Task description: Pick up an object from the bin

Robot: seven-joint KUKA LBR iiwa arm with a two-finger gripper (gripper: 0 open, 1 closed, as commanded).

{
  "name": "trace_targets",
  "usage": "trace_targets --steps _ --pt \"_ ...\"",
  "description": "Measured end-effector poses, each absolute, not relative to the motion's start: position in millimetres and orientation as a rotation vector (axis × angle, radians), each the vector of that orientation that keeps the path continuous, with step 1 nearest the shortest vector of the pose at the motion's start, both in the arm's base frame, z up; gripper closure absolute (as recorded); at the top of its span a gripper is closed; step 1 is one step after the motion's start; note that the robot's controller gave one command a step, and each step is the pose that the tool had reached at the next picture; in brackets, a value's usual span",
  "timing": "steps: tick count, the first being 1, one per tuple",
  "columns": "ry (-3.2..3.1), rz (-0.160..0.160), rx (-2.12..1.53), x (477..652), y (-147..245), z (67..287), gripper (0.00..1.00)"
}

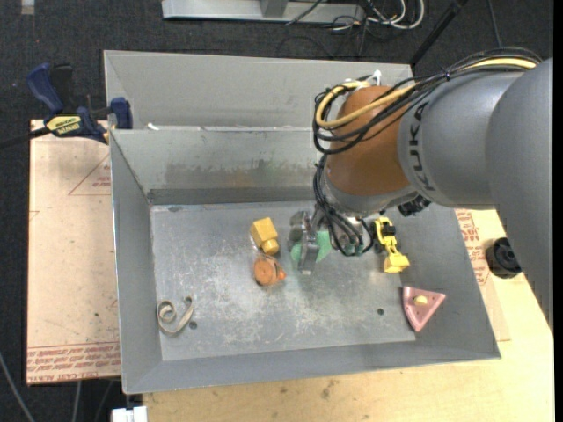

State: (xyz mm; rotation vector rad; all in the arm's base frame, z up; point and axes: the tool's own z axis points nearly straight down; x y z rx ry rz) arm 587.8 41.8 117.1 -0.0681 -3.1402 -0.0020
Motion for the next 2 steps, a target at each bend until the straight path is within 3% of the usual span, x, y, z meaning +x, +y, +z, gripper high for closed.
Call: trace_targets --steps 2 --pt "-3.148 -0.002 -0.067 587.9 42.1 133.9 1.00"
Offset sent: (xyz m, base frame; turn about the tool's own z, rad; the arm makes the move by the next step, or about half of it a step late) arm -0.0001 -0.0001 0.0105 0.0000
